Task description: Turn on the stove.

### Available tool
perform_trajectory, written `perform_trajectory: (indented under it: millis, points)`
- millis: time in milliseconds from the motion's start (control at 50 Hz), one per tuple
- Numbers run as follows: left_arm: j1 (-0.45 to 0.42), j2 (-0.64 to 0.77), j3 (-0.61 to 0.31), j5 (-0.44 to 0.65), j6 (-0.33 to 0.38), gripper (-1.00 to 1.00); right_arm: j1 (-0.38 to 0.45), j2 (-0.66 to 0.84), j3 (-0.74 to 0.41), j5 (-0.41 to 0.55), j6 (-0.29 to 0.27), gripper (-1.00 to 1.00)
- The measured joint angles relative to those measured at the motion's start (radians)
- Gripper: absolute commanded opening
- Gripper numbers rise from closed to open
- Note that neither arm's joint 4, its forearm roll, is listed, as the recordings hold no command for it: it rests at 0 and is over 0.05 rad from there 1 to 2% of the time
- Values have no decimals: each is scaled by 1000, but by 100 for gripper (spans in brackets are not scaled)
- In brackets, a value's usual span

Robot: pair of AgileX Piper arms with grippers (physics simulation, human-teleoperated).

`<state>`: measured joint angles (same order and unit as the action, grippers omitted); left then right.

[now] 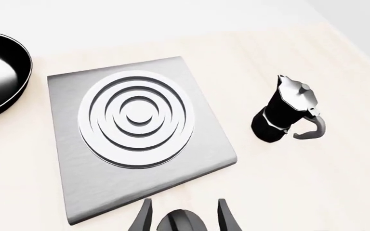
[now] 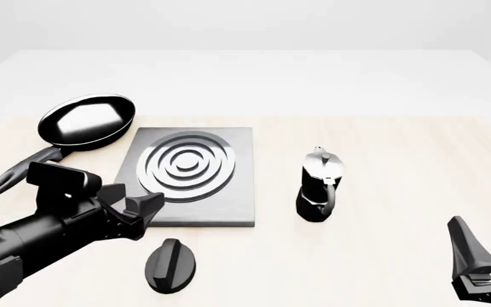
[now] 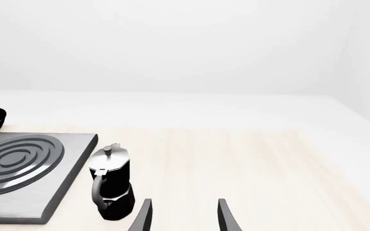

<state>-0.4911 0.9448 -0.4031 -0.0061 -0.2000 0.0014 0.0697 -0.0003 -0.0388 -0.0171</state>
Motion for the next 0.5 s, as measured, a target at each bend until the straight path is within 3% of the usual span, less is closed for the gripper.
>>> perform_trajectory:
  millis: [500]
  points:
    - [-15, 126, 56, -129, -9, 100, -1, 5, 0, -5, 10, 100]
